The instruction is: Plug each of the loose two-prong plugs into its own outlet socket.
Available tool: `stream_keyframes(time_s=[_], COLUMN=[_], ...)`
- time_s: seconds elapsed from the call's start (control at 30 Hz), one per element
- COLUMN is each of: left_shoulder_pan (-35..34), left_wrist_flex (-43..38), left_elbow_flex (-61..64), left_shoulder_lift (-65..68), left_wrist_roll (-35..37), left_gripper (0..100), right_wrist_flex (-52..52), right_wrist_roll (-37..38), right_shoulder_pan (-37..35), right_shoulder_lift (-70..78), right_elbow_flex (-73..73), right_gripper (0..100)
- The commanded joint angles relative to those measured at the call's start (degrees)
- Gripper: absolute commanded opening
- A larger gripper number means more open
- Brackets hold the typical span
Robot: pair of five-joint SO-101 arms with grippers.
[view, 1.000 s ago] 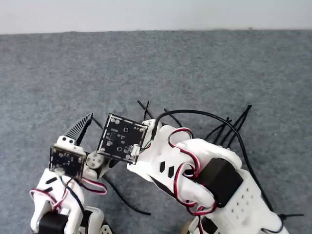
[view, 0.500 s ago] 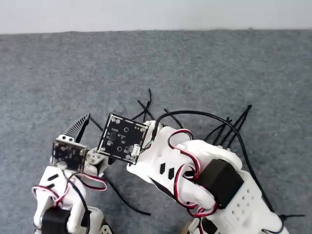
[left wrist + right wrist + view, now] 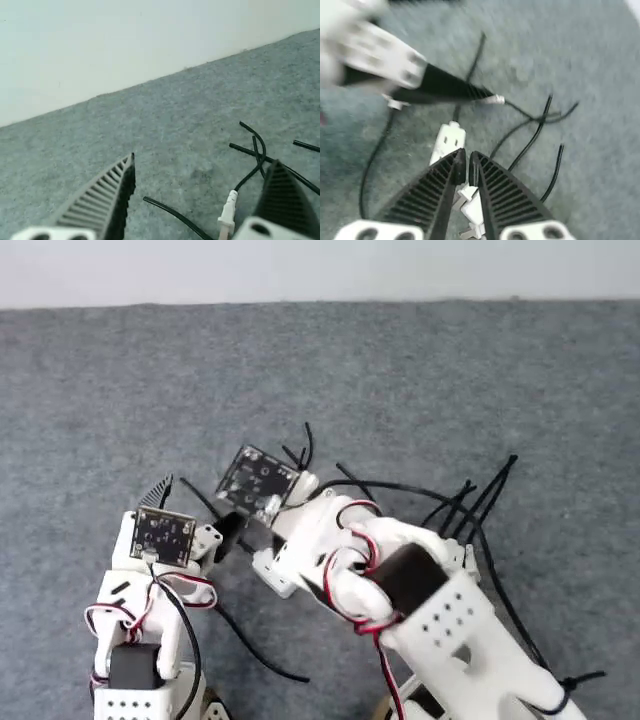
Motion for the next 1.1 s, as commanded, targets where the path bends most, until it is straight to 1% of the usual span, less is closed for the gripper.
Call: stream_keyframes(time_s=[0.0, 0.13, 0.2, 0.37, 0.5, 0.57, 0.67, 0.8, 0.9, 1.0, 1.07], left_shoulder_pan=[-1.2, -4.5, -5.4, -5.5, -5.5, -5.7, -8.2, -11.2, -12.6, -13.9, -15.0], left_wrist_flex=[0.5, 0.2, 0.2, -1.2, -3.3, -5.6, -9.8, -14.2, -17.4, -18.9, -19.0], left_elbow_flex=[-1.6, -1.8, -1.8, -1.4, -1.0, -1.2, -2.8, -7.1, -9.5, -12.1, -13.8], left_shoulder_lift=[-0.3, -0.3, -0.3, -0.2, 2.4, 6.0, 13.4, 25.4, 33.3, 39.4, 42.0], left_wrist_roll=[-0.9, -0.9, -0.9, -0.9, -0.9, -0.9, -0.8, 2.2, 2.4, 2.7, 4.7], left_gripper=[38, 38, 38, 38, 38, 38, 38, 38, 38, 38, 38], right_wrist_flex=[-5.0, -3.2, -3.0, -4.4, -6.9, -7.0, -7.0, -7.4, -9.9, -11.9, -13.3], right_wrist_roll=[0.9, 8.4, 10.6, 10.8, 8.0, 7.6, 6.5, 6.0, 5.8, 5.5, 5.5], right_shoulder_pan=[0.0, -1.5, -1.2, -1.2, -1.5, -2.4, -3.1, -3.1, -3.1, -3.1, -3.1], right_shoulder_lift=[-0.3, -0.3, -0.2, 4.9, 13.5, 18.1, 24.0, 29.8, 33.2, 36.8, 39.5], right_elbow_flex=[5.9, 6.3, 6.2, 6.0, 3.5, 1.2, -1.4, -3.4, -3.3, -3.3, -3.3], right_gripper=[0.8, 0.8, 0.8, 0.8, 0.8, 0.8, 0.8, 0.8, 0.8, 0.8, 0.8])
